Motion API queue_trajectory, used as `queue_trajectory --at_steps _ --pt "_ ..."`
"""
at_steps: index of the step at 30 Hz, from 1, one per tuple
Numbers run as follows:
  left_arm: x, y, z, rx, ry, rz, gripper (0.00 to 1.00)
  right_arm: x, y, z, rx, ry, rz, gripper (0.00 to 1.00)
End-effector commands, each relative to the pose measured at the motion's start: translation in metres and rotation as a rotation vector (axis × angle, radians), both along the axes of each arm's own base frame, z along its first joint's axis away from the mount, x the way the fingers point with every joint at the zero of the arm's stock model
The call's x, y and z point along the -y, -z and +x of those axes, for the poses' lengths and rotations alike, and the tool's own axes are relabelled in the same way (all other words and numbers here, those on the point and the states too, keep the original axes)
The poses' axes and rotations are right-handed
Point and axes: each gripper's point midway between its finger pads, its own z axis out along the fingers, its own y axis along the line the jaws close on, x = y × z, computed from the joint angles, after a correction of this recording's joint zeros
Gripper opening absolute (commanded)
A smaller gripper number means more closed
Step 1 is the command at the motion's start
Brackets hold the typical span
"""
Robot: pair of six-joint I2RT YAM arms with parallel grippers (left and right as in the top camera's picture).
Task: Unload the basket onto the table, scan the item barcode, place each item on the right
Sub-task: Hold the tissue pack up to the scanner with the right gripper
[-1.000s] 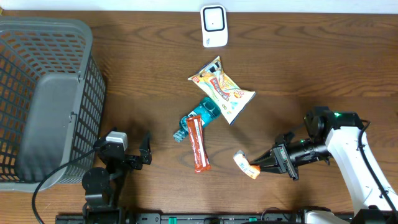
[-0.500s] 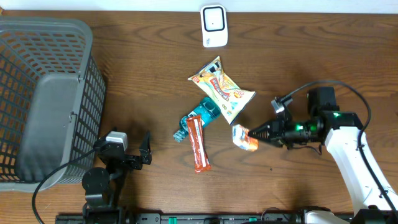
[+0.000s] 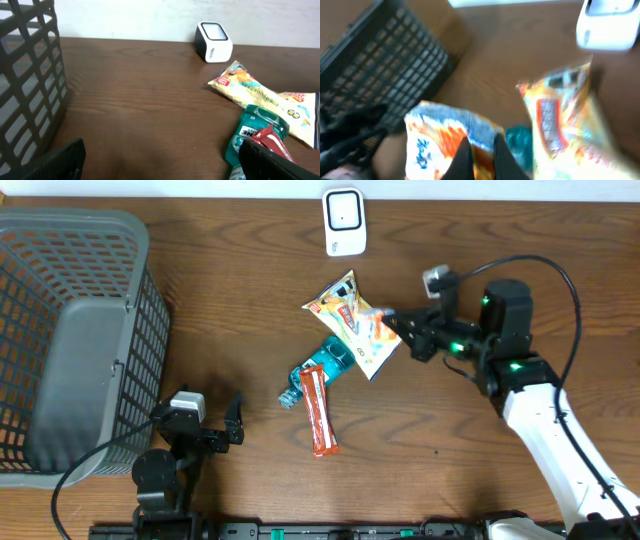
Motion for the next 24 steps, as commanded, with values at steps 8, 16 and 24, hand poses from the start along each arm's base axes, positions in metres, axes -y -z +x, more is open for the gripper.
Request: queue_trajectory --at_steps 8,16,24 --pt "-0.001 0.016 -0.001 -0.036 -0.003 0.005 0.98 -0.017 -0.017 0.080 0.490 0.291 -0.246 0.01" --pt "-0.001 0.016 -0.001 -0.036 -0.003 0.005 0.98 -0.021 -0.004 0.138 0.666 0.388 -0.160 0.01" --pt "-0.001 0.016 -0.001 -0.036 -0.003 0.005 0.98 -0.045 0.004 0.214 0.692 0.398 -0.131 0.01"
